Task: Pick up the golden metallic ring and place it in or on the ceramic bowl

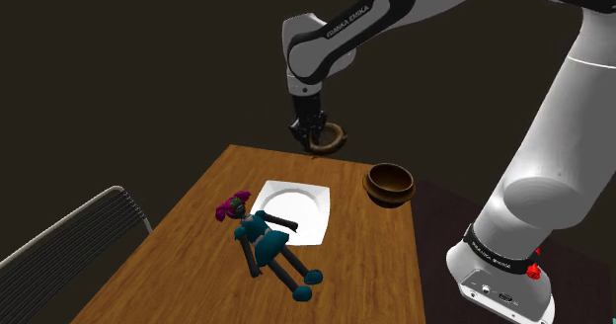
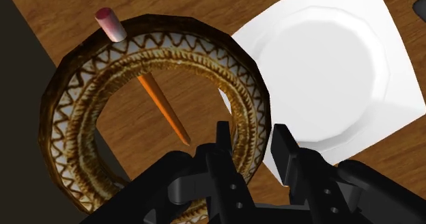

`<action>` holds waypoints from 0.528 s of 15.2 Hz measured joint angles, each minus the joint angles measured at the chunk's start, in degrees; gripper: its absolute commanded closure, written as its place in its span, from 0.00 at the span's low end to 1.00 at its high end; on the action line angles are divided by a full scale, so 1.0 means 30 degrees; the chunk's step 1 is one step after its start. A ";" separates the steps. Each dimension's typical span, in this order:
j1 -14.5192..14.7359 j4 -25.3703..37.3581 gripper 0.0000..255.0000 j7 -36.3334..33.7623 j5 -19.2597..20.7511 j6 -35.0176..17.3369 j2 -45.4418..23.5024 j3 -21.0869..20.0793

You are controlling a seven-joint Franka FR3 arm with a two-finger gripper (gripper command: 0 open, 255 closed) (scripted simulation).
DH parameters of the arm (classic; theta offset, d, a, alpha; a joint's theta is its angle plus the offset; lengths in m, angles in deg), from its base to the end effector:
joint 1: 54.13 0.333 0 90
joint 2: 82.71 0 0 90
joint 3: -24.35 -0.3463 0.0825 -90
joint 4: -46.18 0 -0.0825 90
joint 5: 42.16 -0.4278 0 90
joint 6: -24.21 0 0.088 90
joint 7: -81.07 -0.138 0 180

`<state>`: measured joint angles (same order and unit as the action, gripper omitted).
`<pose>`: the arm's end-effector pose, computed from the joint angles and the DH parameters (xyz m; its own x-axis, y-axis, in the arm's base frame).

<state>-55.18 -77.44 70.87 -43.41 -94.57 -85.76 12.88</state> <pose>0.5519 0.1030 0.3370 0.9902 -0.0072 -0.1392 -0.0078 -1.0000 -0.0035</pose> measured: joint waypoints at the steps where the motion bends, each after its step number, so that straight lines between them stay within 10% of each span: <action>1: -0.0120 -0.0717 1.00 0.0276 -0.0105 -0.0135 0.0587 0.0094; 8: -0.0607 -0.6003 1.00 0.2024 -0.0777 -0.0555 0.5458 0.0834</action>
<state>-57.00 -95.45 76.95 -45.74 -96.24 -69.38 15.38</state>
